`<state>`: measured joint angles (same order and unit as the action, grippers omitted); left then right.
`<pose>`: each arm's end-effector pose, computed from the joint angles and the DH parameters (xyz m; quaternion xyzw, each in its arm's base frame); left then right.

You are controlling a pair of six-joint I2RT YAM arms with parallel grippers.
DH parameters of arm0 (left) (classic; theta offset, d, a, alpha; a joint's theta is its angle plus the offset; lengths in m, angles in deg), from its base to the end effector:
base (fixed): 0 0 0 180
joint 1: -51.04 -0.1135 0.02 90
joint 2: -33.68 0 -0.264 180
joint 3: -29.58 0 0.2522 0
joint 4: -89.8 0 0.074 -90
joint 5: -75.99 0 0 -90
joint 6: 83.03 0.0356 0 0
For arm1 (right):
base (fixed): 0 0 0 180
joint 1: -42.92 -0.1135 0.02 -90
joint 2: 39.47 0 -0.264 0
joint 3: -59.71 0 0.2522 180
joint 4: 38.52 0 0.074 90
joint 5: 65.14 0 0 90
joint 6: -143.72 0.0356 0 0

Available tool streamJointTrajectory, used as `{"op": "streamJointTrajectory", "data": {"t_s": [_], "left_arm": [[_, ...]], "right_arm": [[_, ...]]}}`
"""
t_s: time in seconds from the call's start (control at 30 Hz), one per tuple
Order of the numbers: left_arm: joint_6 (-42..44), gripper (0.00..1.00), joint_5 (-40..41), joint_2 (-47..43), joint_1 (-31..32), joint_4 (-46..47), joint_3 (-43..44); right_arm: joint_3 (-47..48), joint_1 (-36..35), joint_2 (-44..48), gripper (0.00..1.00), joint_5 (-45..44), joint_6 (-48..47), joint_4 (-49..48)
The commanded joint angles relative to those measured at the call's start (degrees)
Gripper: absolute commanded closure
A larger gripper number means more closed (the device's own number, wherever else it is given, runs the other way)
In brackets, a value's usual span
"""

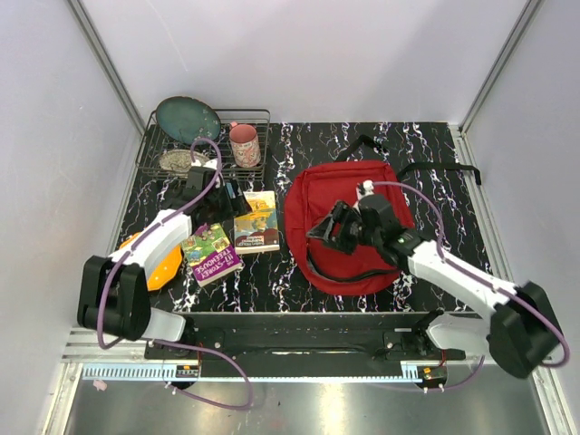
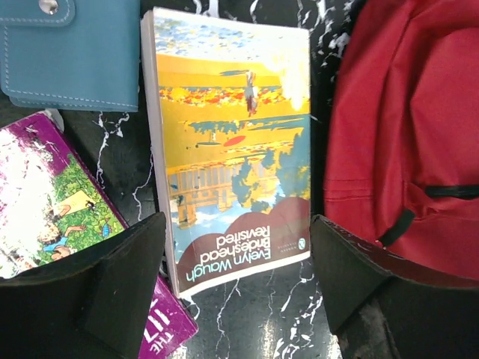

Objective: Pack the student bag
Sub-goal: Pick up the book from the center of the board.

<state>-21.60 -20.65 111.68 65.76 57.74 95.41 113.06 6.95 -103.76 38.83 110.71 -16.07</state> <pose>0.2794 -0.0777 0.2423 -0.0885 0.9157 -0.1928 0.3412 0.1922 0.1501 0.2438 0.1027 0.8698 0.4150 0.2465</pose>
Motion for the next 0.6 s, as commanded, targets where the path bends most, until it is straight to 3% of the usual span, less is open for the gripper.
{"op": "streamJointTrajectory", "data": {"t_s": [0.0,0.2,0.57], "left_arm": [[-0.78,0.19,-4.08,3.99,-1.18,2.83,0.05],[-3.50,0.19,-6.38,6.90,-1.80,7.40,-2.59],[-3.85,0.20,-3.21,10.07,-2.42,8.28,-4.70]], "right_arm": [[8.21,-1.39,-9.25,0.34,5.44,-1.18,-12.29],[9.44,-3.67,-22.88,0.43,5.62,5.06,-25.91],[25.79,-4.99,-40.46,0.43,0.80,1.81,-18.19]]}}
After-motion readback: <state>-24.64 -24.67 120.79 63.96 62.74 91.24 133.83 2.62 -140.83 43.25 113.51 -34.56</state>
